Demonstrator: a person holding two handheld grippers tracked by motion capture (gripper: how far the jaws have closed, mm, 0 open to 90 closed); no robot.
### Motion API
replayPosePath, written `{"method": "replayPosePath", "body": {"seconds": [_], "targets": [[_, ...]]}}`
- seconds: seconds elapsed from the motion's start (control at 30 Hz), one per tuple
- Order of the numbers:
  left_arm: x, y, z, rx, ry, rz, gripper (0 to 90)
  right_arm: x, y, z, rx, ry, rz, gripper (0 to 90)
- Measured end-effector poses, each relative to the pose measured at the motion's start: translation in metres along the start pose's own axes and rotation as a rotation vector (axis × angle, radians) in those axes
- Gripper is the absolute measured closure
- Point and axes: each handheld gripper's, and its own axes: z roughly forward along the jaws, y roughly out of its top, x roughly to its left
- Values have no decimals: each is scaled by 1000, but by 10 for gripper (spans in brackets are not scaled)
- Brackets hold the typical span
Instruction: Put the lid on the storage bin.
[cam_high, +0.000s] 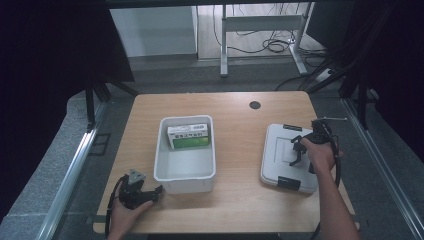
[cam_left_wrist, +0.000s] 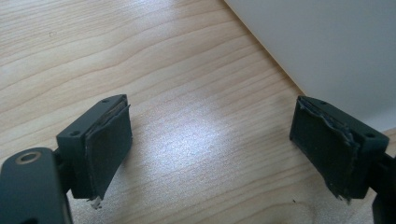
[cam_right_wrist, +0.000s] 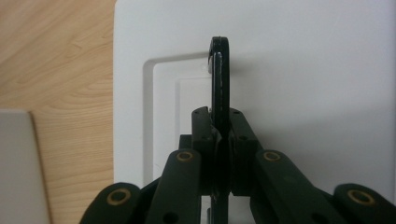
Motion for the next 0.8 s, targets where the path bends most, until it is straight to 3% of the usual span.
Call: {"method": "replayPosePath", "body": {"seconds": [0.33,0.43,0.8], "targets": [[0,0,0,1,0,1,129,10,-2,-18,-14,35,-34,846],[0,0,0,1,0,0,129,14,-4,-21,-9,84,-31,846],[0,0,0,1,0,0,129,28,-8,-38,-28,107,-70,846]]}}
